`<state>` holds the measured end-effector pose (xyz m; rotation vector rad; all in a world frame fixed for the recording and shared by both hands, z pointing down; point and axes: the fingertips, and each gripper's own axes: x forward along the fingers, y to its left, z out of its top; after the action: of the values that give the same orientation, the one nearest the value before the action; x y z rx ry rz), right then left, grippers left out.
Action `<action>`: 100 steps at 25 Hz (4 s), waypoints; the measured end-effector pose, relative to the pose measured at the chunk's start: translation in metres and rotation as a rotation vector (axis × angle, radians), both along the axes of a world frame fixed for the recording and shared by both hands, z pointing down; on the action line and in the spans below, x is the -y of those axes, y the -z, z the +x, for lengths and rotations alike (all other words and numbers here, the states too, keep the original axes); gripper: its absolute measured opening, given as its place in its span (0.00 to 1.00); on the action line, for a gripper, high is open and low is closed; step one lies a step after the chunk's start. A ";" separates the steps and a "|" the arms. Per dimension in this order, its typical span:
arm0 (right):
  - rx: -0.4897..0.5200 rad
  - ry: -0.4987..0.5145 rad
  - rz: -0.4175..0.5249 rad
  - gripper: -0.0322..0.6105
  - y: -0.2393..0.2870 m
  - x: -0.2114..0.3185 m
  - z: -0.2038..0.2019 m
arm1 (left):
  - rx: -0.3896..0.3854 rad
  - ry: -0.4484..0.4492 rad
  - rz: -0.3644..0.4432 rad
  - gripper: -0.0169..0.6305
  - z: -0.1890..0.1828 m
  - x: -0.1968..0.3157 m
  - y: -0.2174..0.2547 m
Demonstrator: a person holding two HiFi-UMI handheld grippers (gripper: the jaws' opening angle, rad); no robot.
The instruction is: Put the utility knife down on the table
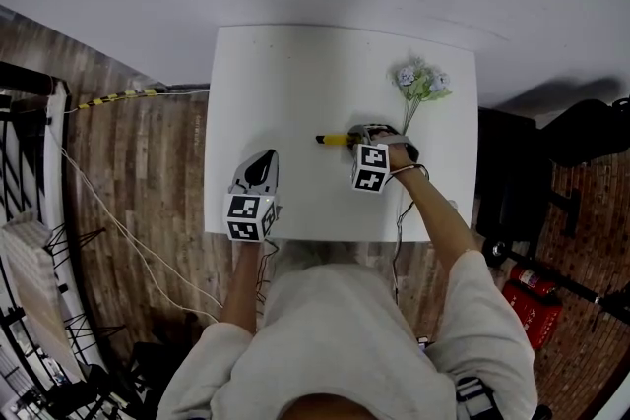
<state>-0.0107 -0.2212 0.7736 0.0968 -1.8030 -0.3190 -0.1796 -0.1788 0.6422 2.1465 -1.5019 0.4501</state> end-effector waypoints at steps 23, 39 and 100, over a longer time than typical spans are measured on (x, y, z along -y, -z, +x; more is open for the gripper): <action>-0.038 0.007 -0.121 0.24 -0.001 0.001 -0.002 | -0.001 0.020 0.017 0.04 -0.008 -0.002 0.008; 0.061 -0.112 -0.048 0.26 0.022 -0.002 0.003 | 0.003 -0.006 0.038 0.04 -0.001 -0.007 0.020; 0.990 -0.885 0.329 0.05 0.272 -0.030 0.100 | 0.051 -0.125 0.359 0.04 0.064 0.011 0.163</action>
<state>0.0896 -0.1913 0.5021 1.4451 -2.4072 0.1209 -0.1156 -0.1900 0.4795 2.5330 -1.5786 0.2954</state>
